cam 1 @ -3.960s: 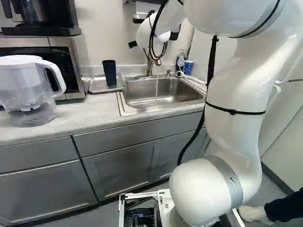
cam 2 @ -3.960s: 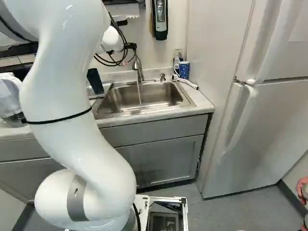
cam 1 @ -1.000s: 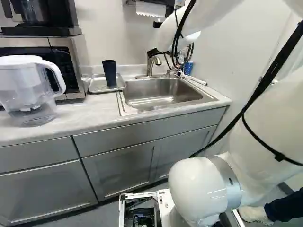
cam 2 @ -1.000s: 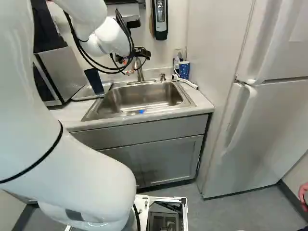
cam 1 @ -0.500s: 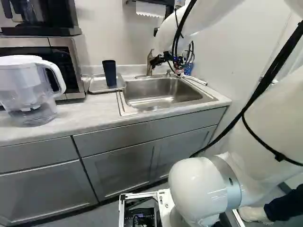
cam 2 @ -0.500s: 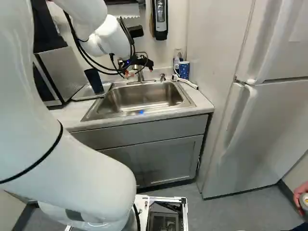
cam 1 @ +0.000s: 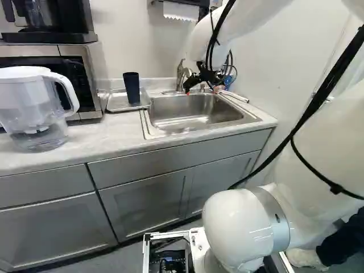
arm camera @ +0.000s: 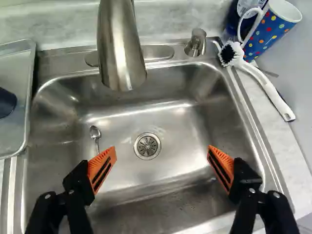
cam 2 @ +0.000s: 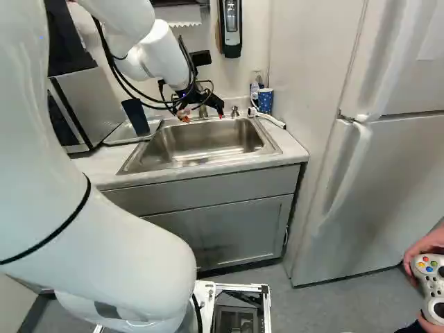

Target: Rinse the cup and place it in the tray

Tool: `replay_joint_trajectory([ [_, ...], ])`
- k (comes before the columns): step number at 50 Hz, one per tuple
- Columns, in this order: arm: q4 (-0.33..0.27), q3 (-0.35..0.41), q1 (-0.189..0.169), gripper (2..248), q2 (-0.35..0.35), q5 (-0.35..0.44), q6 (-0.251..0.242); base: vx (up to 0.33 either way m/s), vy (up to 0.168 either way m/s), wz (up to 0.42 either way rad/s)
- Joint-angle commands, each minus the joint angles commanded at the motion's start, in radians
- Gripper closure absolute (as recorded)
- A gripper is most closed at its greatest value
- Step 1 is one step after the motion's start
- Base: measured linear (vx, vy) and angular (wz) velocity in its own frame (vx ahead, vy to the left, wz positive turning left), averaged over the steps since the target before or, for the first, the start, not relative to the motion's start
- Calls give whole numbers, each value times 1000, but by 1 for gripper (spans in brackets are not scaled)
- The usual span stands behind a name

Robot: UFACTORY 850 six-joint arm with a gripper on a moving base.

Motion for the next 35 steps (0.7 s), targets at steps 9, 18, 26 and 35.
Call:
replay_joint_trajectory([
  [9,0,0,0,3,0,0,0,0,0,0],
  [18,0,0,0,3,0,0,0,0,0,0],
  [26,0,0,0,3,0,0,0,0,0,0],
  [35,0,0,0,3,0,0,0,0,0,0],
])
